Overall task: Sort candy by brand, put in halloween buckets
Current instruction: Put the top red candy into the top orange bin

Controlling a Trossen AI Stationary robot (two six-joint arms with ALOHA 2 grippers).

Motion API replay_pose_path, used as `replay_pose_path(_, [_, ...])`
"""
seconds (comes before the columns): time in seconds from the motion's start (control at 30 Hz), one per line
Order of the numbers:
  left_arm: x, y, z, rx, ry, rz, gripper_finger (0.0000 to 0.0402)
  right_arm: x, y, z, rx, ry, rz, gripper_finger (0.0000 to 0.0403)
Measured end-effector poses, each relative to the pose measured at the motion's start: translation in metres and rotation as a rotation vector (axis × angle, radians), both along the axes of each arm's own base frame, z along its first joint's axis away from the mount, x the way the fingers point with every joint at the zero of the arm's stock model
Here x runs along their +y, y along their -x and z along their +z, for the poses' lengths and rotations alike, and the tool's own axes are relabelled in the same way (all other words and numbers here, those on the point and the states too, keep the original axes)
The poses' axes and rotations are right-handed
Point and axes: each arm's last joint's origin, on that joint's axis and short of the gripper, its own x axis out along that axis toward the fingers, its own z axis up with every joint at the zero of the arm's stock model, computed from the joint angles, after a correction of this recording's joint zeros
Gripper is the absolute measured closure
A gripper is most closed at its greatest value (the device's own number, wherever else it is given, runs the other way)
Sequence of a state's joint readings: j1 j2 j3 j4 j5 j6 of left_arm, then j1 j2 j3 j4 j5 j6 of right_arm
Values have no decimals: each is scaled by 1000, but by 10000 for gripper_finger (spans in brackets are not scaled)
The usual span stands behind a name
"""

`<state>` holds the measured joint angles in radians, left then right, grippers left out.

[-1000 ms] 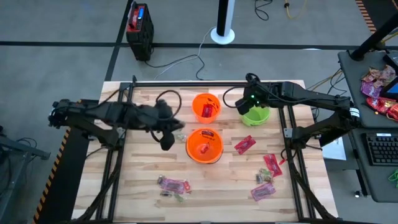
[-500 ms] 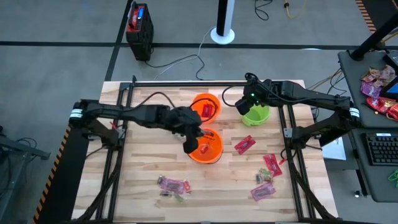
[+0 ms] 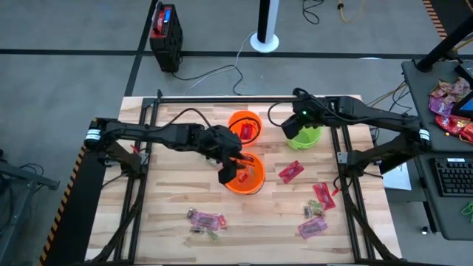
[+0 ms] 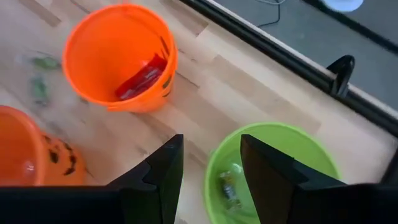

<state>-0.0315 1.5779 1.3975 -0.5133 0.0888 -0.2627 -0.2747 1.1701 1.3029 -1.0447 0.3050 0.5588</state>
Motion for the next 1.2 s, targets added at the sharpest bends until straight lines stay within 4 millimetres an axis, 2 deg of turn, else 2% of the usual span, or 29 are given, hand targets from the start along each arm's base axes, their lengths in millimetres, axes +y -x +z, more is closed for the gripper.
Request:
replay_pose_path(0.17, [-2,5,6,-20,10,-69,234,6,7,7,-87,-100,-19,252])
replay_pose_path(0.3, [-2,18,13,6,4,-77,233,19,10,4,-101,-351,32,250])
replay_pose_path(0.43, [-1,47,36,-6,-42,-45,233,45,10,-9,46,-586,-1,250])
replay_pose_path(0.6, [5,100,74,-102,-146,106,233,74,5,-25,220,-660,-101,250])
replay_pose_path(0.77, [9,153,107,-264,-166,219,233,90,-9,-62,351,-512,-144,250])
replay_pose_path(0.9, [12,181,120,-346,-173,284,233,96,-16,-104,418,-449,-52,250])
replay_pose_path(1.03, [14,196,127,-390,-182,321,233,100,-17,-146,360,-516,17,250])
replay_pose_path(1.1, [14,200,128,-399,-182,324,233,100,-19,-159,296,-502,28,250])
replay_pose_path(1.2, [15,201,128,-402,-190,330,233,97,-16,-172,303,-440,17,250])
